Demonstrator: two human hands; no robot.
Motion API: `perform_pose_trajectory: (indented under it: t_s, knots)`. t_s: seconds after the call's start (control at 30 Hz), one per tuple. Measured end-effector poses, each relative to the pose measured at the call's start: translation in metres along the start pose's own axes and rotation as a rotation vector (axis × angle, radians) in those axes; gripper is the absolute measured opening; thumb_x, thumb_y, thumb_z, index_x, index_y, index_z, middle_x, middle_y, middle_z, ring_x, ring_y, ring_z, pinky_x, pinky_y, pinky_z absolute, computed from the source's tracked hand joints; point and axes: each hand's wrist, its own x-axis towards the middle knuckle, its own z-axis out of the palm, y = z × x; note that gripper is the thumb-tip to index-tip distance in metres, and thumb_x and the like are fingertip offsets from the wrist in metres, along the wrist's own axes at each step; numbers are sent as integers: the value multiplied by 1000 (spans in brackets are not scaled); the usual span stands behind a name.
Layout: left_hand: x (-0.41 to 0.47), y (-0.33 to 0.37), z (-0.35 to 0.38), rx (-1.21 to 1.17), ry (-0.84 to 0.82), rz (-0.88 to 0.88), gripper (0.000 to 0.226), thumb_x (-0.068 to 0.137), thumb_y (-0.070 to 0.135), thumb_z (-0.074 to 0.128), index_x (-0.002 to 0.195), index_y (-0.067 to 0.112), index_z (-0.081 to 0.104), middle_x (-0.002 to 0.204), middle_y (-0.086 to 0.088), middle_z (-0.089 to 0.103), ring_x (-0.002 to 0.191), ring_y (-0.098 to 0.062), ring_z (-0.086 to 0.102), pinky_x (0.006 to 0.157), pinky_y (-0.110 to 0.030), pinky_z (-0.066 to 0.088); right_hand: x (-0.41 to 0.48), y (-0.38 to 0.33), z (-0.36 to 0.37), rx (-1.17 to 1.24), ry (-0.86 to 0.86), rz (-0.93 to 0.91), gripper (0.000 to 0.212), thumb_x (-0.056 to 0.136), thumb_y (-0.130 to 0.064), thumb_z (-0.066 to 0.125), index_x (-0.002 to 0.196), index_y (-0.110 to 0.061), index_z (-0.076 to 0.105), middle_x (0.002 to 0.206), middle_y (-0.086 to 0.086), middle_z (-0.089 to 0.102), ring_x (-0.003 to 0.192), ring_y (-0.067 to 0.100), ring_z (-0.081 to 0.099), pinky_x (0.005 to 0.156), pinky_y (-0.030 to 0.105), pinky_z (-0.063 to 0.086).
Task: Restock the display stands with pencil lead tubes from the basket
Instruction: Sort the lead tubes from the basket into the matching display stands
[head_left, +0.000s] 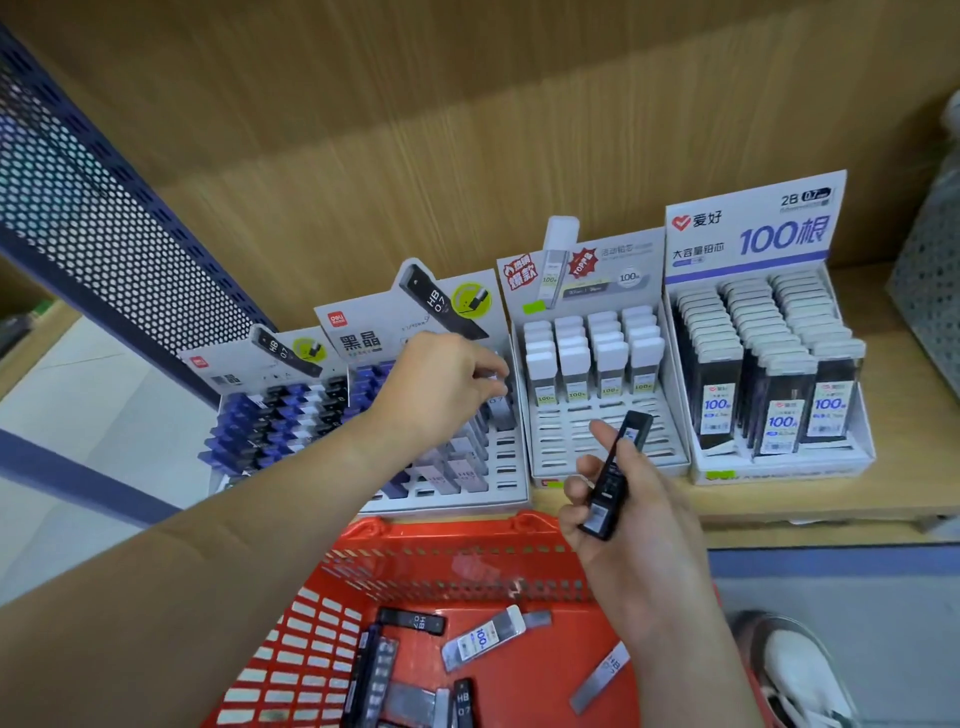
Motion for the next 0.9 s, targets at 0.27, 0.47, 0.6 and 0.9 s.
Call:
perform_pose_trajectory:
  t_s: [0.27, 0.47, 0.6, 0.9]
  knots:
    - [3, -4, -4, 158, -98, 102, 17, 88, 20, 67, 101, 12, 75, 94, -9, 74, 87, -26, 66, 79, -37, 50, -1, -2, -3, -33, 3, -16, 25, 99, -20, 54, 110, -7, 72, 64, 4, 52, 60, 13, 50, 59, 27, 46]
    - [4, -3, -1, -5, -58, 1, 15, 85, 16, 70, 98, 12, 76, 93, -8, 75, 89, -22, 68, 83, -34, 51, 1, 2, -2, -87, -109, -70, 23, 99, -14, 52, 107, -15, 73, 78, 5, 59, 72, 15, 60, 64, 32, 54]
    - [1, -1, 3, -48, -39, -34, 16, 84, 16, 72, 99, 14, 76, 92, -4, 74, 87, -16, 66, 81, -27, 48, 3, 7, -1, -80, -130, -123, 18, 95, -6, 56, 108, -13, 67, 92, 14, 57, 84, 23, 65, 76, 40, 57]
    - [2, -8, 22, 97, -10, 64, 17, 91, 14, 63, 104, 11, 73, 98, -10, 62, 98, -25, 53, 84, -28, 40, 3, 5, -3, -7, -6, -203, 37, 91, -7, 64, 125, -20, 59, 89, 6, 70, 77, 19, 69, 65, 28, 59]
